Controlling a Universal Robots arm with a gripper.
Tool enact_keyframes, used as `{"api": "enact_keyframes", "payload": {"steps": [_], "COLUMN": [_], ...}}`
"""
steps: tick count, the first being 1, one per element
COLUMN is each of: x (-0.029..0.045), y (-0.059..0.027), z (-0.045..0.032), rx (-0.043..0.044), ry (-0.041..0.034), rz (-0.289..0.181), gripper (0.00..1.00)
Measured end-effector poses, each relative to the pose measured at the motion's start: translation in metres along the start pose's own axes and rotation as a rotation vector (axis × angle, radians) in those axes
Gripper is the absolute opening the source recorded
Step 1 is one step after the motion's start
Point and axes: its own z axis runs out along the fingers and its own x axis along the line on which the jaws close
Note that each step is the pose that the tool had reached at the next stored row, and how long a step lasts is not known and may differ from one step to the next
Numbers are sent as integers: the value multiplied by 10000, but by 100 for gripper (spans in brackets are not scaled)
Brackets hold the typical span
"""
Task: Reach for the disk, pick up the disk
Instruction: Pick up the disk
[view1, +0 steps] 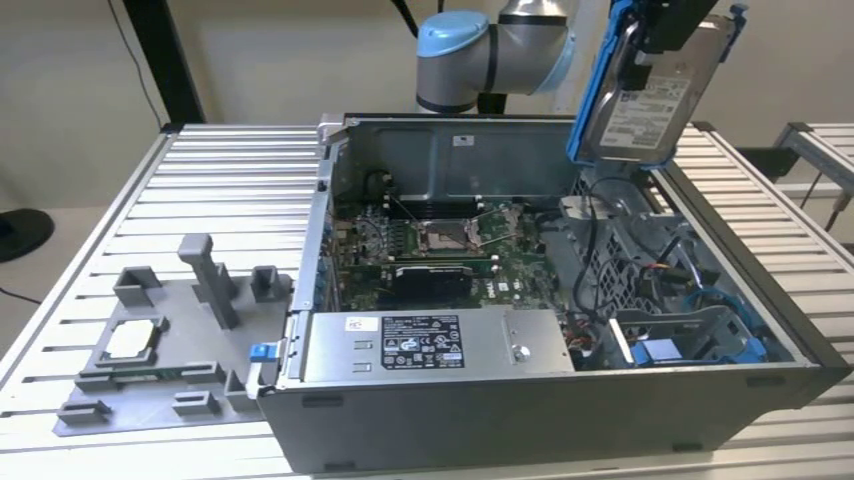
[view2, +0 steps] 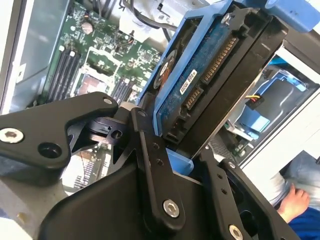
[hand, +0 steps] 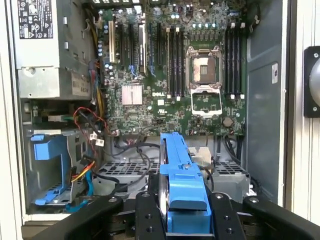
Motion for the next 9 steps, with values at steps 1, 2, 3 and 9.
{"api": "enact_keyframes", "payload": {"steps": [1,2,3,9], "x": [14,27,39,84], "y": [-1,-1,-2,-5], "z": [1,1,1,2], "rx": [0,3,13,266], "ry": [-1,-1,-4,-34], "rz": [7,9,10,18], "gripper": [0,0,0,0]}}
